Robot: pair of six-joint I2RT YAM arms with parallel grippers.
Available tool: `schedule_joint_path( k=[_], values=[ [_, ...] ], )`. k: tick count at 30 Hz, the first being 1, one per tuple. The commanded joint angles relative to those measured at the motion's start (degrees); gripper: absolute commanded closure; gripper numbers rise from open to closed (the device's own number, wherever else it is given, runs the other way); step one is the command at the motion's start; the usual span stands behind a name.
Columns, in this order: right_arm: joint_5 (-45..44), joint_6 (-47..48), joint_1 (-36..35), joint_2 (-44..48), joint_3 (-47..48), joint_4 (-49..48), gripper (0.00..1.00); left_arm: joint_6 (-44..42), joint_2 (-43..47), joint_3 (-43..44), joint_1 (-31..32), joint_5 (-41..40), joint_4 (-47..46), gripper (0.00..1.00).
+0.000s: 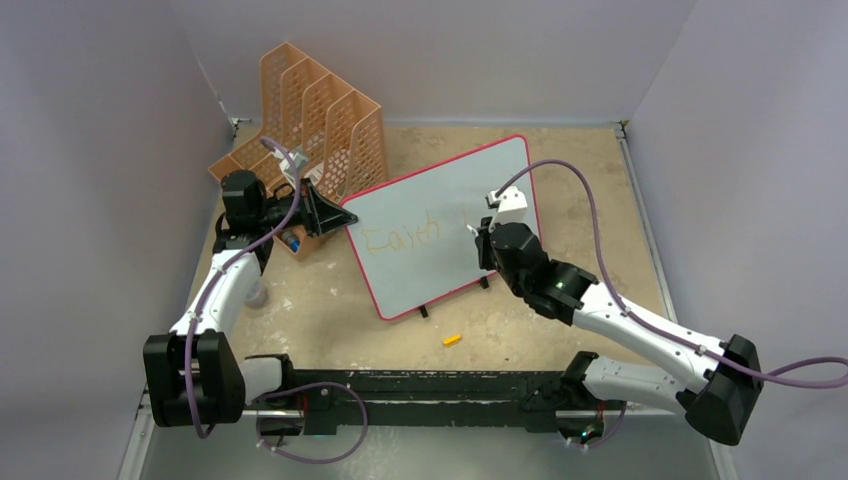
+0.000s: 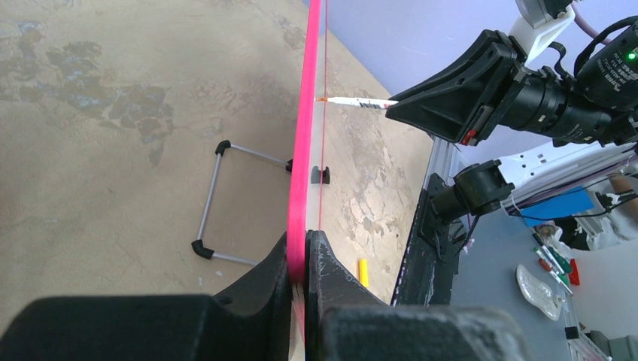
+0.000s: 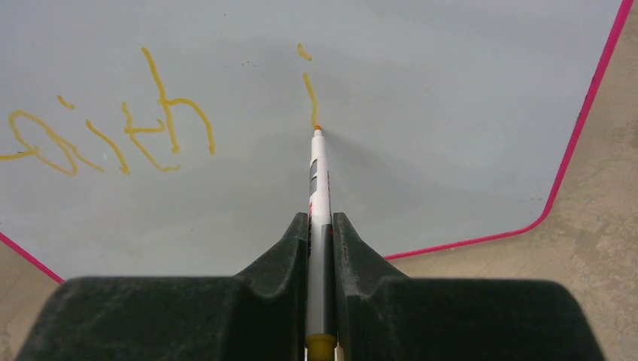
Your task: Write a sentence on the whiteboard
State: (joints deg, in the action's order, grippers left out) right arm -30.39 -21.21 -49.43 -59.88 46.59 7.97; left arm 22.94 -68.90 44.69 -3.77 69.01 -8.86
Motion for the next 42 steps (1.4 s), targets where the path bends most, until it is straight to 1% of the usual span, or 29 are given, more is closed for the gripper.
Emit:
schedule_joint_path(
  k=[1, 12, 20, 42],
  values=[
    [-1.5, -0.1, 0.3, 2.6, 2.7, -0.4, 1.0, -3.5, 0.4, 2.3, -0.8, -0.1, -3.9, 1.0],
    [-5.7, 1.3, 0.3, 1.4, 3.4, -4.7, 1.0, -3.5, 0.3, 2.3, -0.8, -0.1, -4.0, 1.0],
    [-5.5, 2.1, 0.4, 0.6, 2.9, -7.3, 1.0, -3.5, 0.3, 2.2, -0.8, 0.0, -4.0, 1.0],
    [-5.0, 2.6, 1.4, -0.7, 2.8, -7.7, 1.0, -3.5, 0.3, 2.3, -0.7, 0.1, -4.0, 1.0]
  ],
)
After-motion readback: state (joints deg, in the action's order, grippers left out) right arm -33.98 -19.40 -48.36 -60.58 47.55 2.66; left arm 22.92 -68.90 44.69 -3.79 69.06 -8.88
